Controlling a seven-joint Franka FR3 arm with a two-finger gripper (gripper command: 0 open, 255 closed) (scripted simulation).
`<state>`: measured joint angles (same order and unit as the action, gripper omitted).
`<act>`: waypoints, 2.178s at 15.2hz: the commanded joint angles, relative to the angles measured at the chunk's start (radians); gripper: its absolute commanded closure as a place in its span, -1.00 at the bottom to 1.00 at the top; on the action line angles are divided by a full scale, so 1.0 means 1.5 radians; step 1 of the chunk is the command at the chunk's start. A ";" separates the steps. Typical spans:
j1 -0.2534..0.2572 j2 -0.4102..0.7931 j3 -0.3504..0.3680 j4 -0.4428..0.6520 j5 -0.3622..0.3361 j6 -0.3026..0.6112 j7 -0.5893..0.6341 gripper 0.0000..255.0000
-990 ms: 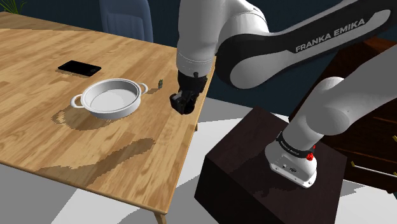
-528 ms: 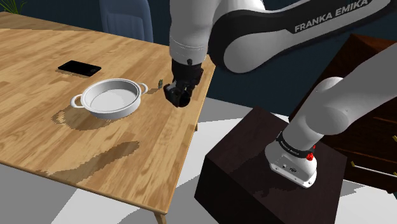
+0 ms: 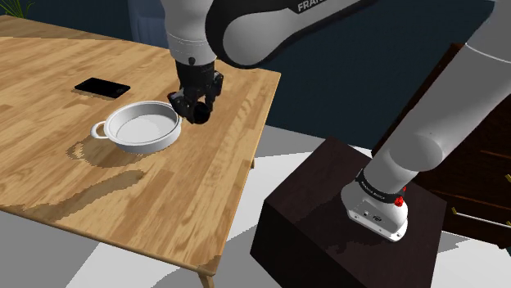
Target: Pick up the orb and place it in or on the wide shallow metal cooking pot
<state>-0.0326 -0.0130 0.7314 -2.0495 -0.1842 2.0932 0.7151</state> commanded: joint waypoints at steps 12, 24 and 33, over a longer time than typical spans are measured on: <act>0.148 0.421 -0.065 0.519 -0.236 -0.183 0.040 1.00; 0.194 0.531 -0.096 0.625 -0.272 -0.178 0.032 1.00; 0.188 0.539 -0.100 0.594 -0.279 -0.142 0.044 1.00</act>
<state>0.2491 0.7954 0.5816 -1.1591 -0.6022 1.8799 0.7806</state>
